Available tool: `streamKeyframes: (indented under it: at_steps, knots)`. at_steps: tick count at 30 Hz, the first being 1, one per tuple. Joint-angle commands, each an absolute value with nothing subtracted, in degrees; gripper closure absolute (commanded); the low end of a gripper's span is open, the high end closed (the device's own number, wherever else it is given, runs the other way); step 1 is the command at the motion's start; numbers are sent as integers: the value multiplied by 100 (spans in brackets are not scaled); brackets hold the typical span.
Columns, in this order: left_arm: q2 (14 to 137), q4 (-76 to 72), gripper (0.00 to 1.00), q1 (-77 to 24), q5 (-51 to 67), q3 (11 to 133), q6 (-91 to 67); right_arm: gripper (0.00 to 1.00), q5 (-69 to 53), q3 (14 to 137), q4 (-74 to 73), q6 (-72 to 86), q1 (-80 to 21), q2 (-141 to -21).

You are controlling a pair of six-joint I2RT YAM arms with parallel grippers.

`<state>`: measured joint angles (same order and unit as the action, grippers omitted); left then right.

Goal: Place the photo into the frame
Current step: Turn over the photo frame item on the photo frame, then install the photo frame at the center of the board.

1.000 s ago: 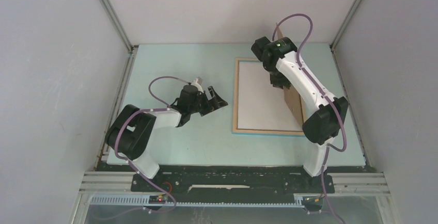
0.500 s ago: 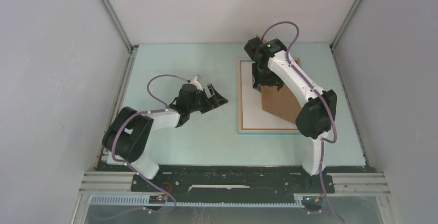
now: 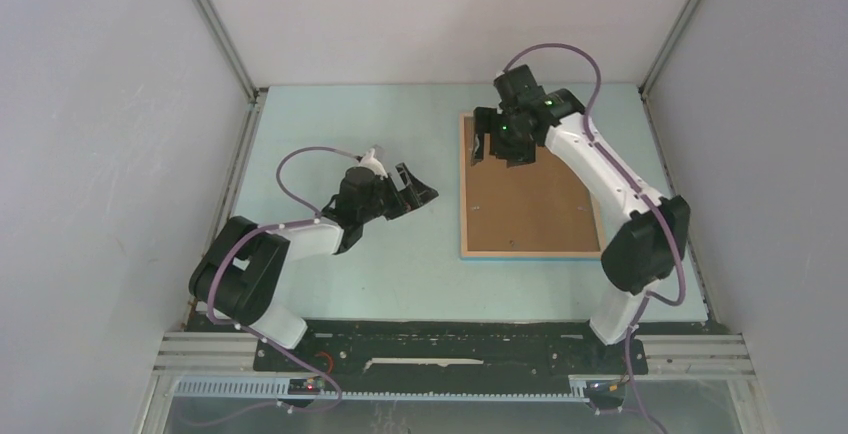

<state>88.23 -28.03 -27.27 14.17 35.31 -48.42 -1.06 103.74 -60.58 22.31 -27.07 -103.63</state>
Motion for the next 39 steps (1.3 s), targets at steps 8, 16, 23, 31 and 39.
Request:
streamKeyframes:
  at_steps: [8, 16, 23, 31, 39]
  knots:
    - [9031, -2819, 0, -2990, 1546, 3934, -4284, 13, -1405, 7052, -1854, 3242, -940, -8179]
    - [9646, -576, 7, -3697, 745, 5513, -3382, 11, -1762, 6153, 451, 4206, -314, -8736]
    - [10770, -108, 28, -3706, 543, 6693, -3615, 14, -2649, 6354, -350, 3235, -384, -9732]
    - [11527, 370, 40, -3707, 306, 7419, -3623, 1, -3487, 7600, -1686, 2497, -947, -10856]
    - [11407, -146, 55, -3704, 456, 7012, -3623, 1, -2810, 7550, -2234, 2319, -1441, -10540]
